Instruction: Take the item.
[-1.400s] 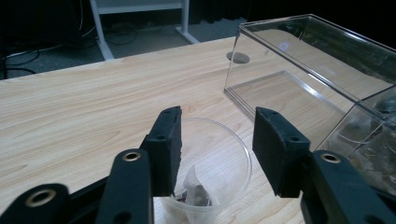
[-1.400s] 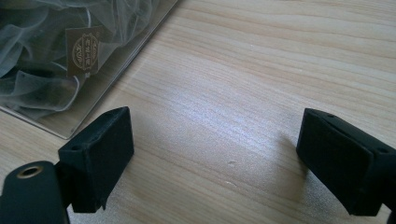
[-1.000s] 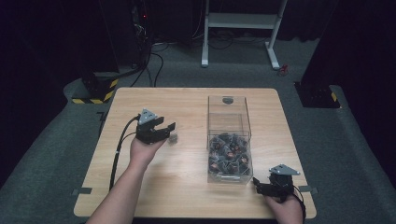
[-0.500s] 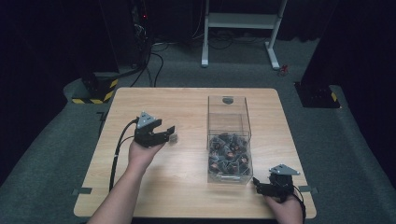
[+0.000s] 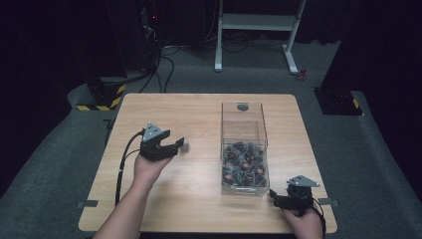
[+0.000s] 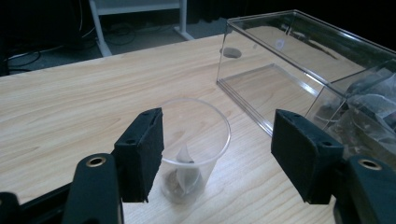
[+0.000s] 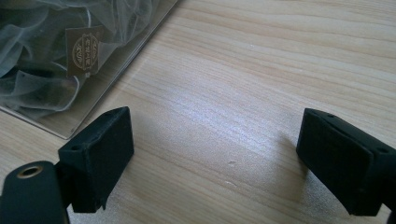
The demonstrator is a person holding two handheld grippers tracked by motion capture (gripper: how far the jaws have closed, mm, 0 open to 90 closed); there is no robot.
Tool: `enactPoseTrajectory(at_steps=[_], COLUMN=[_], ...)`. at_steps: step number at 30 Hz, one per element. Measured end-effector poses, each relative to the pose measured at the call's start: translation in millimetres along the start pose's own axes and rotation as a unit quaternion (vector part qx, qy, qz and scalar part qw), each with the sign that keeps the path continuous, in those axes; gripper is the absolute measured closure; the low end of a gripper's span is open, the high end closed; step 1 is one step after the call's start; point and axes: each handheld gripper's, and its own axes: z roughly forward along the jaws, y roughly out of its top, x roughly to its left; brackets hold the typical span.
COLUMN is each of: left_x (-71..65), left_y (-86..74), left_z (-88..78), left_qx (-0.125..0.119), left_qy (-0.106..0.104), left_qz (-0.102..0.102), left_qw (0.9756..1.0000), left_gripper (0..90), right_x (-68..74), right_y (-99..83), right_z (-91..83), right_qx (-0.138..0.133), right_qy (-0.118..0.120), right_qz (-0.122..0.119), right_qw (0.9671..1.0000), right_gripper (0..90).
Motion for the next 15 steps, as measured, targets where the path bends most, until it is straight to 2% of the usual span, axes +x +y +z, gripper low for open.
enactPoseTrajectory(at_steps=[10, 15], left_x=[-0.3, 0.3], left_y=[-16.0, -31.1], left_z=[-9.9, -15.3], left_qx=[0.009, 0.013], left_qy=[-0.001, -0.003], left_qz=[0.002, -0.003], left_qw=[1.0, 0.9999], left_gripper=[35.1, 35.1], right_x=[0.0, -0.2], right_y=[0.0, -0.1], right_z=[0.0, 0.1], right_qx=[0.0, -0.001], right_qy=[0.0, 0.0], right_qz=[0.0, -0.002], right_qw=[1.0, 1.0], right_gripper=[10.9, 10.9])
